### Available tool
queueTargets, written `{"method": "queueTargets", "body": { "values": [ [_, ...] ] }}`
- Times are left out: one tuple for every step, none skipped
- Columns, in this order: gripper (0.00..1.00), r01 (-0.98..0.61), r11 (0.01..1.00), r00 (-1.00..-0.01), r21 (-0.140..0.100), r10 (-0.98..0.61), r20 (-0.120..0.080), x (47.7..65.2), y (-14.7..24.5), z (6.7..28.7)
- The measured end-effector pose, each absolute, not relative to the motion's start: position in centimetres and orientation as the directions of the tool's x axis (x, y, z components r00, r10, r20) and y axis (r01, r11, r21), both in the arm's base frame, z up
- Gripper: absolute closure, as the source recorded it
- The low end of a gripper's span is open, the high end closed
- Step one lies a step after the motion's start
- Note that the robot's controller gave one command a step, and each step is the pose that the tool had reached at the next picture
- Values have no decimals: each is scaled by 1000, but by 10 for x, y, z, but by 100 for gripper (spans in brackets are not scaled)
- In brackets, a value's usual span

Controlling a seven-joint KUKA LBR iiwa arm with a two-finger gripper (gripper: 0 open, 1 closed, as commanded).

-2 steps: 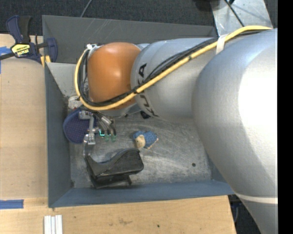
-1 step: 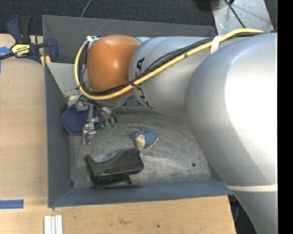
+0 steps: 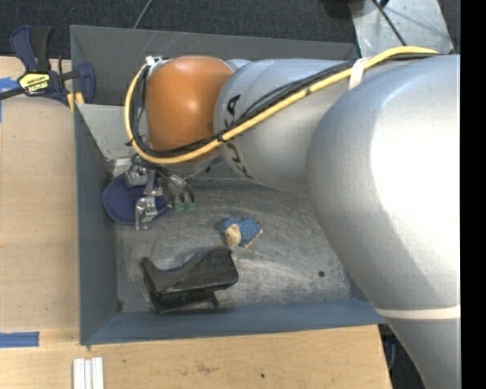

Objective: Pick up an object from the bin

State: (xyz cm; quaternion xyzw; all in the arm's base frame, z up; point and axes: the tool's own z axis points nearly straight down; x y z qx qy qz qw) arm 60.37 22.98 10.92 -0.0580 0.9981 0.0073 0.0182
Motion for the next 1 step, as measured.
{"method": "queueTargets", "body": {
  "values": [
    [100,-148,989,-989,2,-148,-12,599,229,223]
  ]
}}
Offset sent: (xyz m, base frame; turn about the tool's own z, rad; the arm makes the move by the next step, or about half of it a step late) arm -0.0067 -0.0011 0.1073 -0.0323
